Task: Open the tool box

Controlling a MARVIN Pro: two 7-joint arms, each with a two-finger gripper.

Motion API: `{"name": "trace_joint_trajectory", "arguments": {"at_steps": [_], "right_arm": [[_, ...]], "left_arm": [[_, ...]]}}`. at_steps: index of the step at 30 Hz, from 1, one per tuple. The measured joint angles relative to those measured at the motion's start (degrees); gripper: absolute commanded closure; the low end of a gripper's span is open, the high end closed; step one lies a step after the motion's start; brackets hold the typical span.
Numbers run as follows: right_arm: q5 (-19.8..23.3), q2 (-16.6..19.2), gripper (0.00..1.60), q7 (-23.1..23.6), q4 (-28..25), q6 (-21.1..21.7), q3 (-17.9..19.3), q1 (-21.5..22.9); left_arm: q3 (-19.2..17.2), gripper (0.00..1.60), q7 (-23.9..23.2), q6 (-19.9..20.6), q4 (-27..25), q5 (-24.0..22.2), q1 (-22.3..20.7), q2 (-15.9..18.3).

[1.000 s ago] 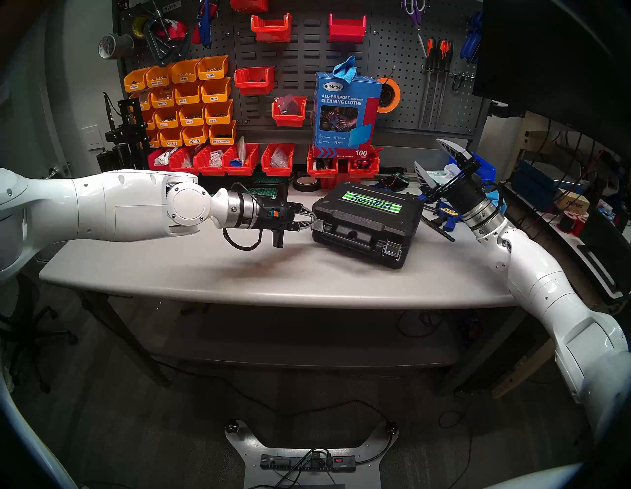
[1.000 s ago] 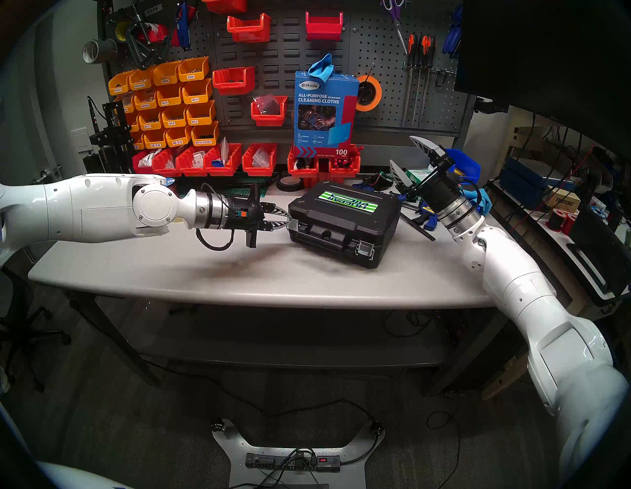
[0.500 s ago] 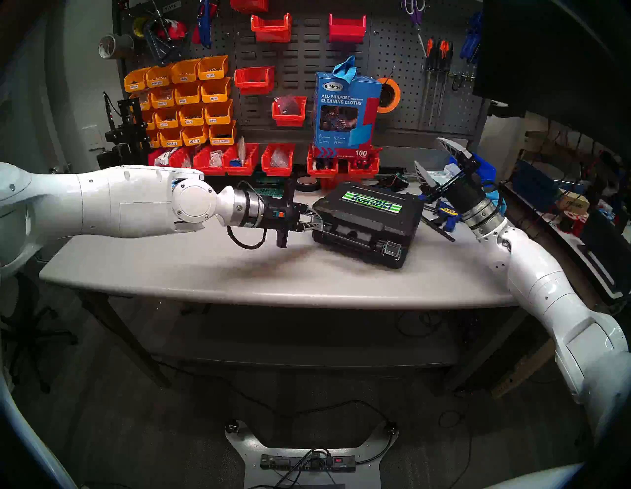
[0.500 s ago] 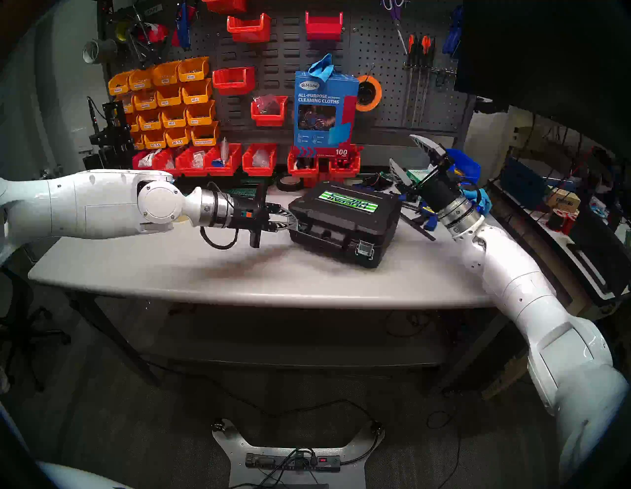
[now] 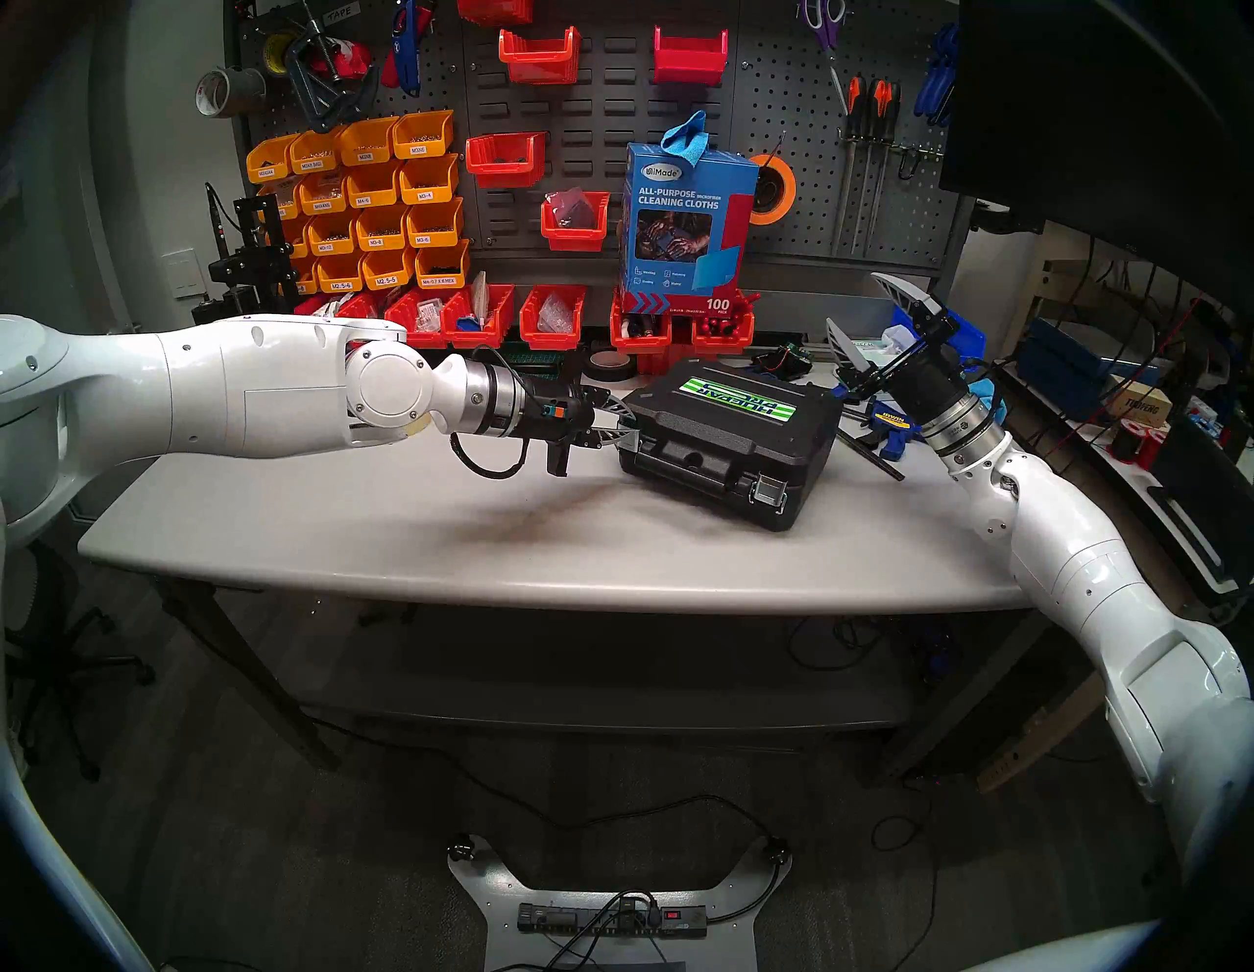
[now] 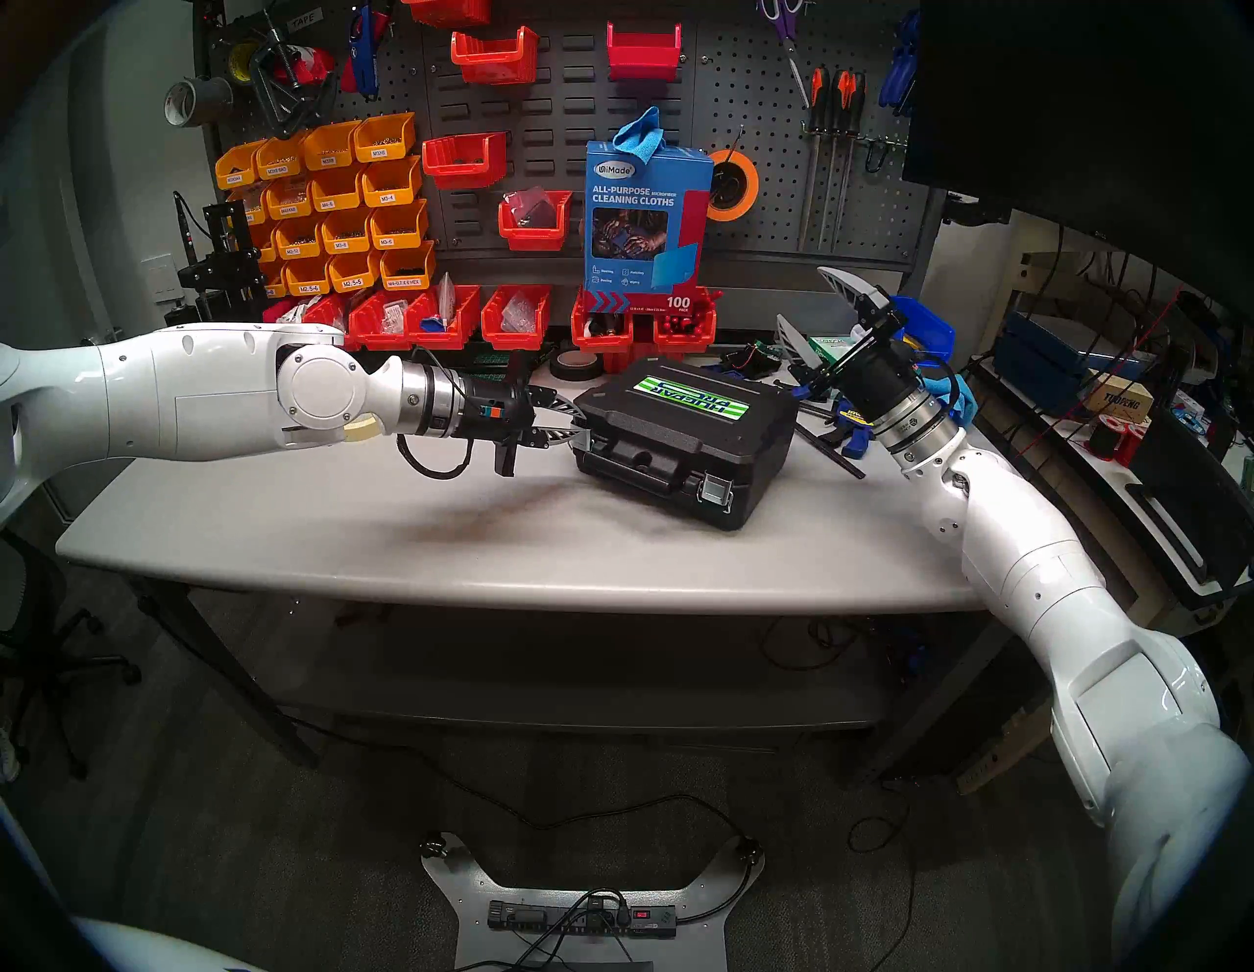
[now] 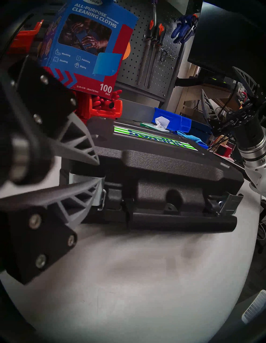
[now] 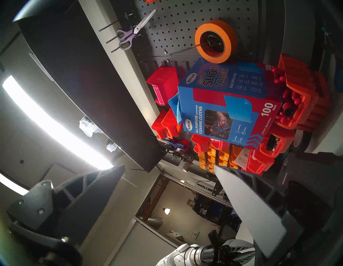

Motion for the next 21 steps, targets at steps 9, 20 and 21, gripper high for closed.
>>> {"name": "trace_joint_trajectory", "arguments": {"at_steps": [9, 20, 21], "right_arm": [[0.00, -0.02, 0.00, 0.00, 0.23, -0.02, -0.02, 0.03], [-0.03, -0.08, 0.00, 0.00, 0.62, -0.77, 0.03, 0.05], [-0.03, -0.08, 0.00, 0.00, 0.62, -0.91, 0.04, 0.05]], "left_arm": [[0.07, 0.85, -1.37, -0.68, 1.23, 0.11, 0.00, -0.72], [0.93, 0.85, -2.59, -1.11, 2.08, 1.82, 0.55, -1.74], [0.99, 0.85, -2.59, -1.11, 2.26, 1.96, 0.62, -1.88]]}}
